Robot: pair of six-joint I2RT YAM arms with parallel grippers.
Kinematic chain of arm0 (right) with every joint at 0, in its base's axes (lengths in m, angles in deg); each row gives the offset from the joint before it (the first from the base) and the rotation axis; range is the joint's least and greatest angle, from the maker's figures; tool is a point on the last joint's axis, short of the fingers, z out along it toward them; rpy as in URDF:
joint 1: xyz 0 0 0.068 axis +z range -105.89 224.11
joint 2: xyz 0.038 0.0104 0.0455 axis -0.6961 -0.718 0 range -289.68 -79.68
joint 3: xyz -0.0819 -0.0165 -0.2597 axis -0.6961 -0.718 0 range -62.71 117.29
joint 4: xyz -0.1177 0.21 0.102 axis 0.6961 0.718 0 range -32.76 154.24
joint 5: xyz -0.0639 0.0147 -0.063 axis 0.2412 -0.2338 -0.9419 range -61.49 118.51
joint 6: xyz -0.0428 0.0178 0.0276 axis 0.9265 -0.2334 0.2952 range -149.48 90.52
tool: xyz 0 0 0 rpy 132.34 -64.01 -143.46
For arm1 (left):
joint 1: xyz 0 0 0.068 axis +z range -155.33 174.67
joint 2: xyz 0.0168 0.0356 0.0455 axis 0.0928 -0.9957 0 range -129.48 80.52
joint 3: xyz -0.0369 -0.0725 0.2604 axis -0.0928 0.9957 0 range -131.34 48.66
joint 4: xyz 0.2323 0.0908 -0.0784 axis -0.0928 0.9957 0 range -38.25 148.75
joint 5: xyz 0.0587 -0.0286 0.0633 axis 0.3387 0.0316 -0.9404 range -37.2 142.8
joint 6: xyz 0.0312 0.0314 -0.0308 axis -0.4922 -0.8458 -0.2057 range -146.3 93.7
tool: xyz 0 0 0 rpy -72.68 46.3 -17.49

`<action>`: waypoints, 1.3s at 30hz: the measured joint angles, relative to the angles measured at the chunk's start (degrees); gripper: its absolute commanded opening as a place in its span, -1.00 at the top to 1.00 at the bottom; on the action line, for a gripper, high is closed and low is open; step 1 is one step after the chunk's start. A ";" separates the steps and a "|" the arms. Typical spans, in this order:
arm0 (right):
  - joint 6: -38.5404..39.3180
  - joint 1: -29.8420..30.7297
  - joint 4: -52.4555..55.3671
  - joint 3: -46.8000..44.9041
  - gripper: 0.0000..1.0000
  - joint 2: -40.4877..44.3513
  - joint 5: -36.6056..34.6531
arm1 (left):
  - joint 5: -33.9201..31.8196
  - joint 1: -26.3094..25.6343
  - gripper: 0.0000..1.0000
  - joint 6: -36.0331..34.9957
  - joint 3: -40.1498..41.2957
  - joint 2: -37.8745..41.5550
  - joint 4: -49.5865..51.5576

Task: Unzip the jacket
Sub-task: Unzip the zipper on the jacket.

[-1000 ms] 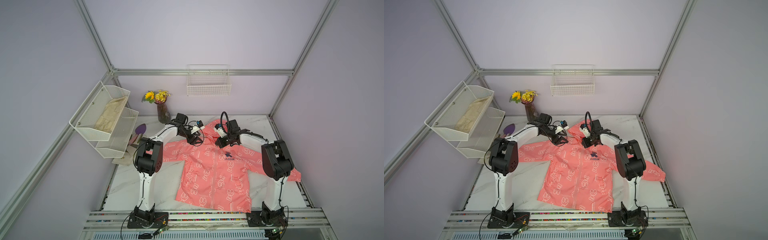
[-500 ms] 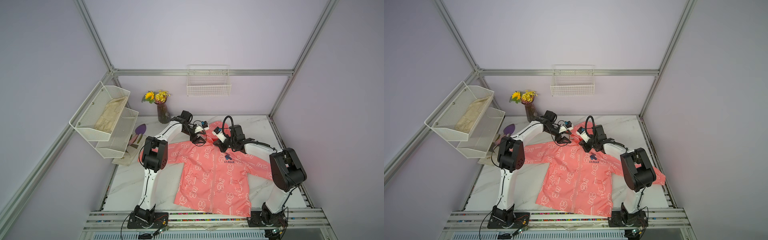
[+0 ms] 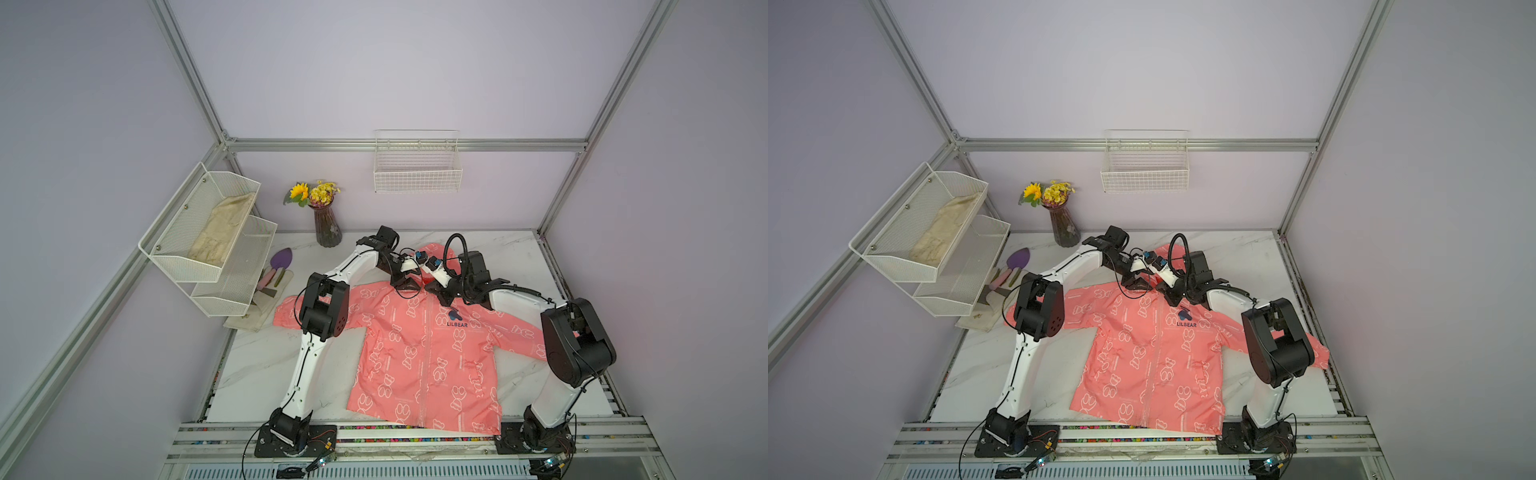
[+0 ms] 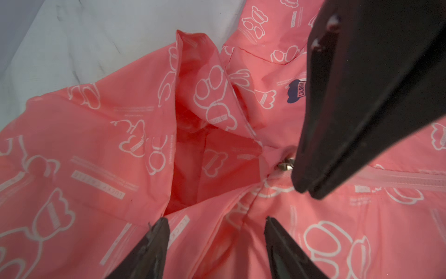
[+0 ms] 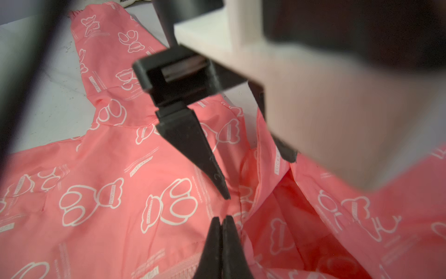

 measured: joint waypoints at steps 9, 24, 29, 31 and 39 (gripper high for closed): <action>0.52 0.02 -0.07 0.00 1.00 0.20 0.15 | 0.07 -1.29 -0.07 -0.83 -2.43 -2.38 0.59; 1.09 0.02 -0.13 0.37 1.00 0.17 -0.13 | 2.40 -0.22 1.00 1.03 -3.13 -2.38 0.55; 1.64 0.02 -0.22 1.33 1.00 -0.39 -0.39 | 2.91 -0.11 1.00 1.29 -3.13 -2.38 0.48; 2.14 0.02 -0.37 1.97 1.00 -1.05 -0.48 | 2.93 0.17 1.00 2.60 -3.69 -2.51 0.83; 4.90 1.33 -4.83 4.52 1.00 -5.46 -3.13 | 2.38 3.82 1.00 8.79 -10.47 -4.20 3.69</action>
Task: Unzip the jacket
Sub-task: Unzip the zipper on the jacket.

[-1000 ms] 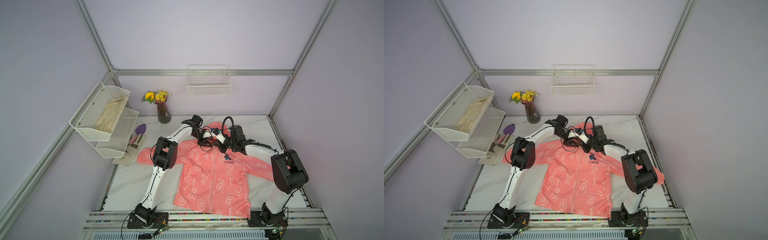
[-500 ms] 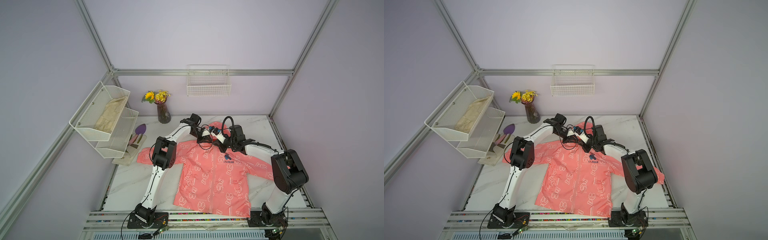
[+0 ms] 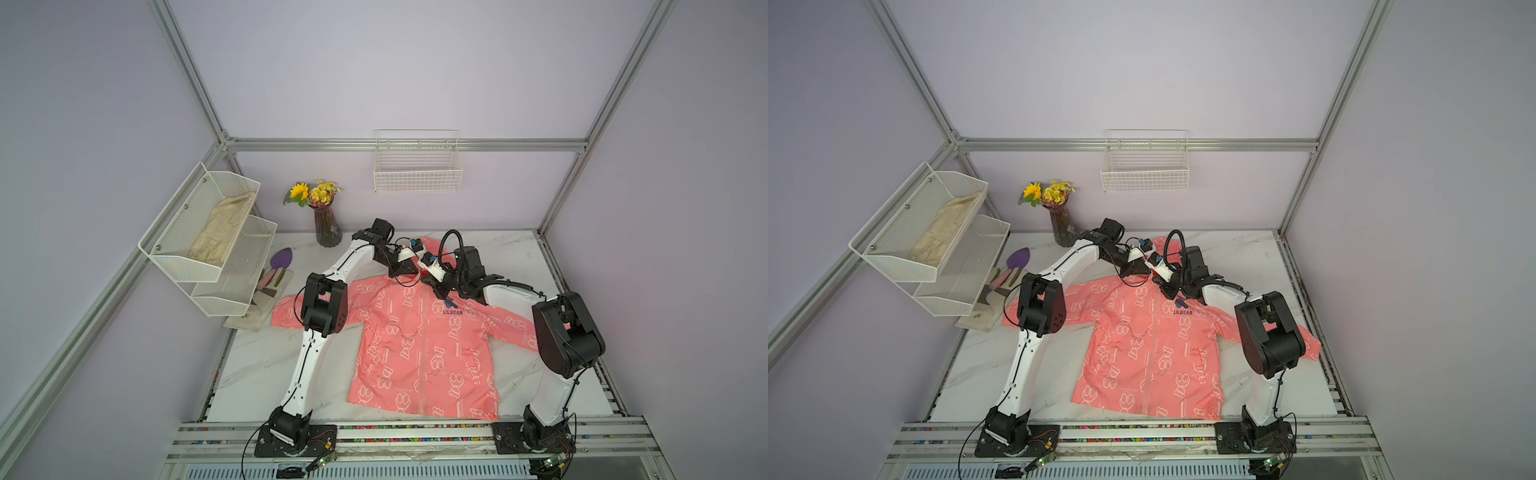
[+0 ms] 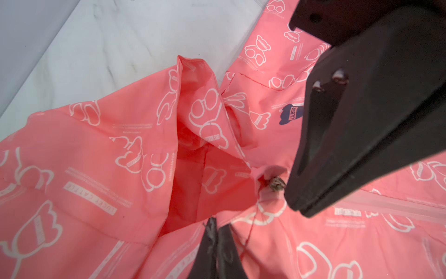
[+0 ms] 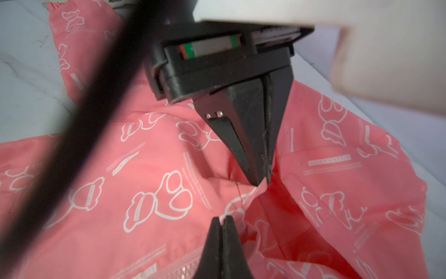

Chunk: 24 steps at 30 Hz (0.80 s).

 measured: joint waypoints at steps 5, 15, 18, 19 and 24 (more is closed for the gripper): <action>2.97 4.20 -3.13 0.04 1.00 -2.82 -5.57 | -2.67 1.64 1.00 2.54 -0.04 -0.26 1.68; 5.07 8.41 -3.32 -1.55 1.00 -4.33 -12.00 | -9.62 2.14 1.00 6.71 -0.07 -1.95 2.03; 5.14 9.20 -3.02 -2.64 1.00 -4.33 -13.27 | -11.58 2.19 1.00 8.04 -0.17 -3.15 1.90; 5.16 9.35 -2.93 -3.06 1.00 -4.33 -13.53 | -12.37 2.19 1.00 8.52 -0.17 -3.43 1.86; 5.03 10.10 -3.48 -4.96 1.00 -4.07 -14.93 | -14.64 2.05 1.00 10.16 -0.17 -3.76 1.86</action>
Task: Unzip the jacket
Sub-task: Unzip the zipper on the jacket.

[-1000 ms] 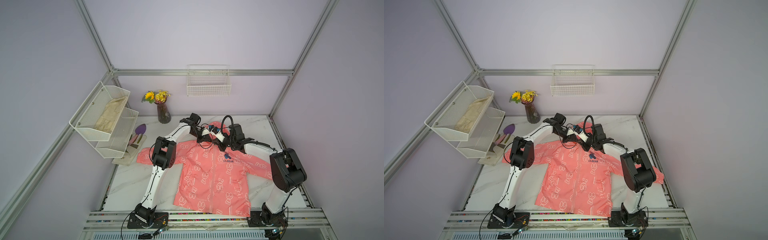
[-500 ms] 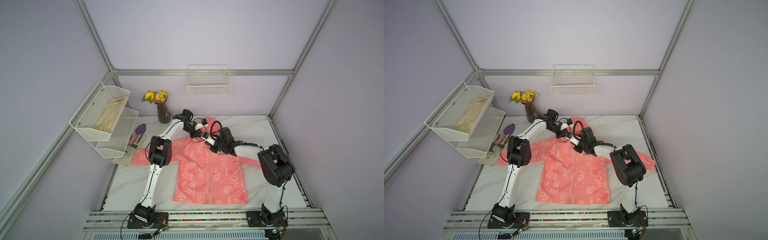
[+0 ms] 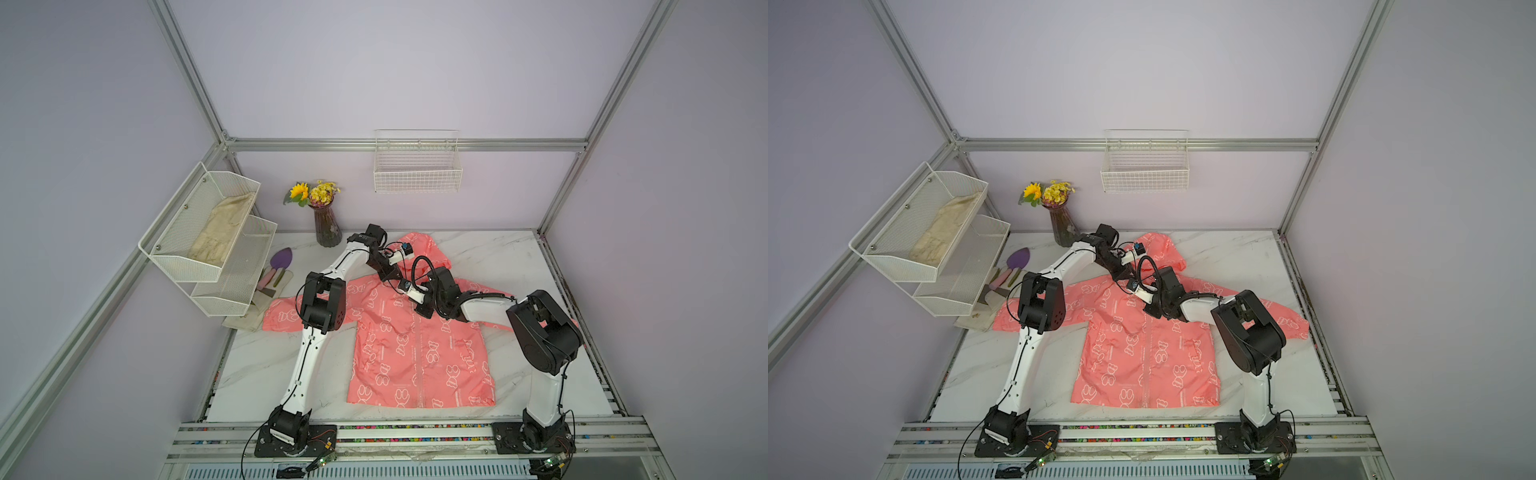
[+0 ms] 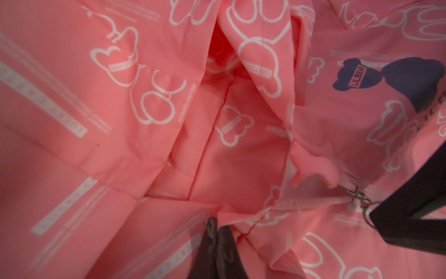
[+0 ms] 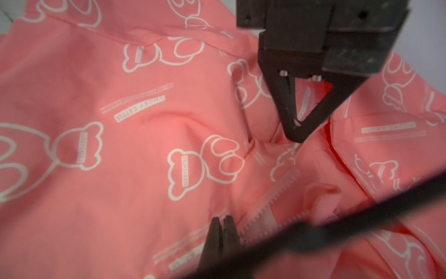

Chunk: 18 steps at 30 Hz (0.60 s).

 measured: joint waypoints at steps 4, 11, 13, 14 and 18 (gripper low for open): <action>-0.85 0.98 0.59 -1.64 1.00 1.88 -0.66 | -1.90 -0.22 1.00 1.42 0.00 -0.02 -0.35; -3.34 3.26 1.92 -4.28 1.00 5.70 -2.97 | -4.83 -0.46 1.00 3.56 -0.07 -0.37 -1.20; -3.45 4.28 2.40 -5.07 1.00 6.51 -3.56 | -5.86 -0.61 1.00 4.79 -0.20 -0.37 -1.88; -3.34 5.33 3.43 -5.88 1.00 6.91 -3.85 | -6.51 -0.57 1.00 5.57 -0.33 -0.42 -2.43; -3.21 10.71 6.78 -8.22 1.00 7.17 -5.33 | -8.76 -0.20 1.00 7.78 -0.72 -0.52 -3.67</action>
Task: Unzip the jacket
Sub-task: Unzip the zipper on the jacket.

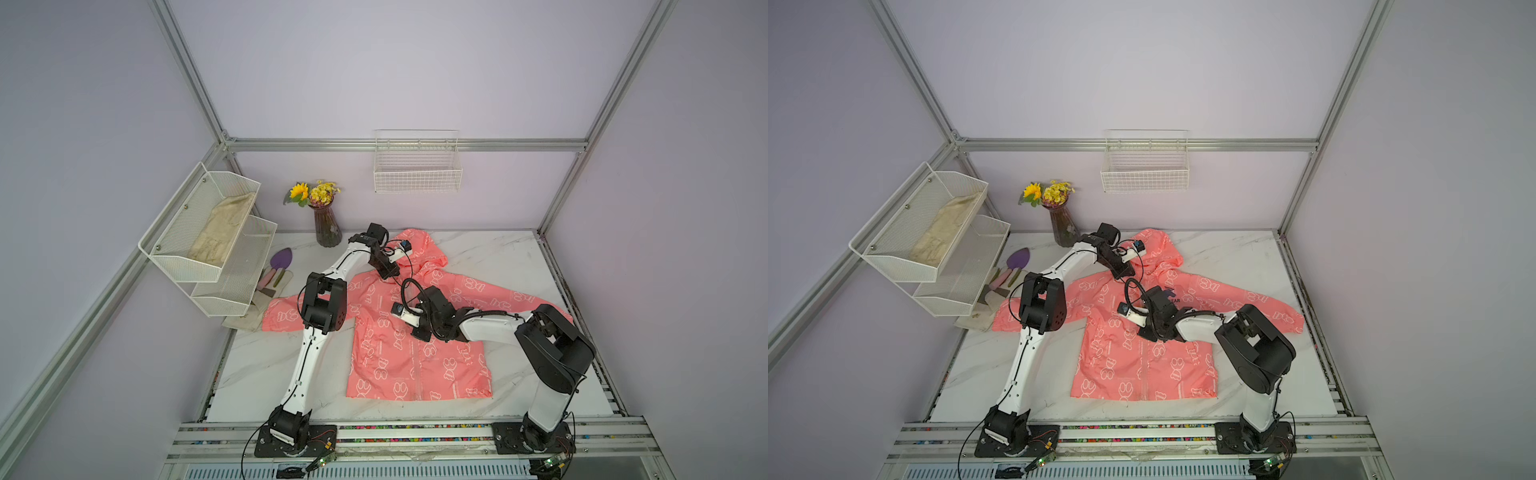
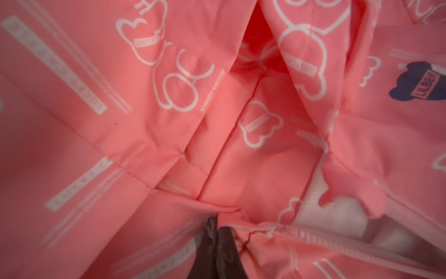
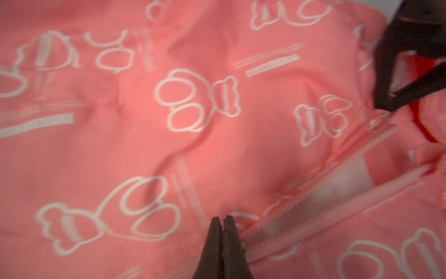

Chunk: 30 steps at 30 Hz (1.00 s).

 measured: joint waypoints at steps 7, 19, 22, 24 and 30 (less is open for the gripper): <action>-0.35 4.20 1.62 -0.52 1.00 1.09 -3.30 | -0.57 0.31 1.00 2.16 -0.63 -0.61 -0.28; -9.33 19.12 9.49 -3.32 1.00 6.05 -4.28 | -2.69 0.72 1.00 2.49 -0.63 -0.74 -2.43; -10.60 23.54 11.15 -3.30 1.00 6.64 -6.71 | -2.93 0.72 1.00 2.45 -0.63 -0.74 -2.47; -11.34 26.10 12.79 -2.95 1.00 6.80 -7.85 | -3.06 0.72 1.00 2.40 -0.63 -0.74 -2.49; -15.26 28.57 17.16 -1.29 1.00 6.88 -8.85 | -3.91 0.66 1.00 2.27 -0.63 -0.74 -2.93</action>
